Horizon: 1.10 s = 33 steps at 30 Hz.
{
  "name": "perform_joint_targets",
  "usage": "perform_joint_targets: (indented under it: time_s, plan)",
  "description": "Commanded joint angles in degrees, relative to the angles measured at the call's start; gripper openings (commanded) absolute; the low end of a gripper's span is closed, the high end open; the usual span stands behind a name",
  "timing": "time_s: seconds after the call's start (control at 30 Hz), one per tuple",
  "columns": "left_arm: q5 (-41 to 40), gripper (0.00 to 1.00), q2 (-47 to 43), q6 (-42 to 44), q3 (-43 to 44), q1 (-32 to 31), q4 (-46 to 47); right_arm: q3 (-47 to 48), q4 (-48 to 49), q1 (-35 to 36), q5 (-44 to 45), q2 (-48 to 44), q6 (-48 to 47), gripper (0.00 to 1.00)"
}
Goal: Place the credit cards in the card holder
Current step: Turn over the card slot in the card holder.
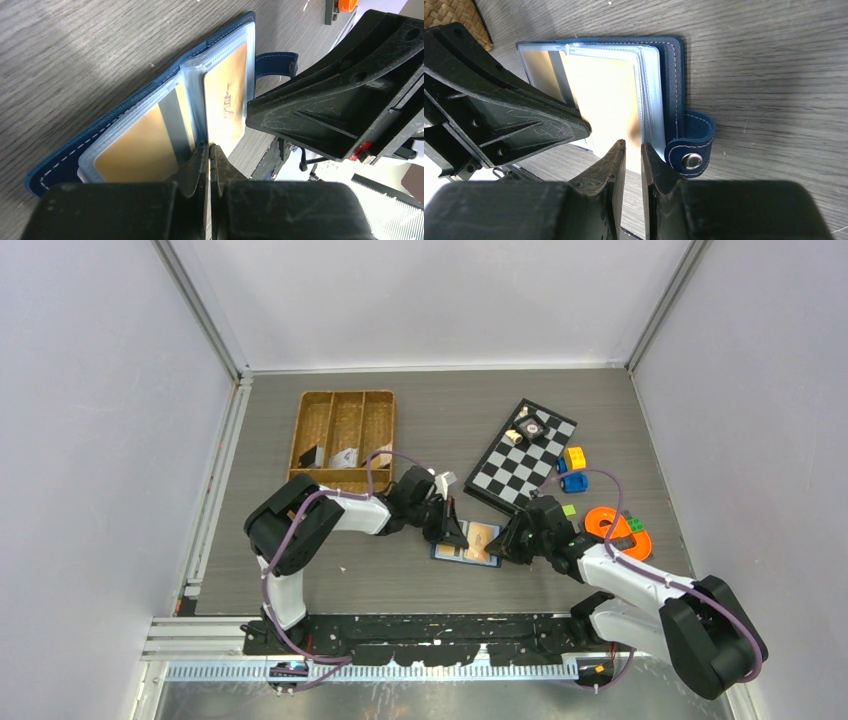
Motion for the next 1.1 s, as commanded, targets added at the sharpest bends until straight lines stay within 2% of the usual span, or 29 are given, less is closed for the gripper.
perform_joint_targets:
  time_s: [0.0,0.33,0.7,1.07]
  plan:
    - [2.81,0.00,-2.62,-1.60,-0.88,0.07,5.99,-1.09,0.93,-0.05,0.01,0.53,0.96,0.23]
    - [4.62,0.00,-3.68,-3.85,-2.49,0.42,10.58,-1.27,-0.34,-0.05,0.01,-1.92,1.59,0.25]
    - [5.68,0.00,-5.01,-4.62,-3.27,0.61,11.77,-0.96,-1.27,-0.73,-2.79,-7.52,2.21,0.31]
    - [6.41,0.00,-6.16,-5.96,-4.04,0.95,13.93,-1.57,-4.13,-2.61,-3.06,-9.82,2.51,0.32]
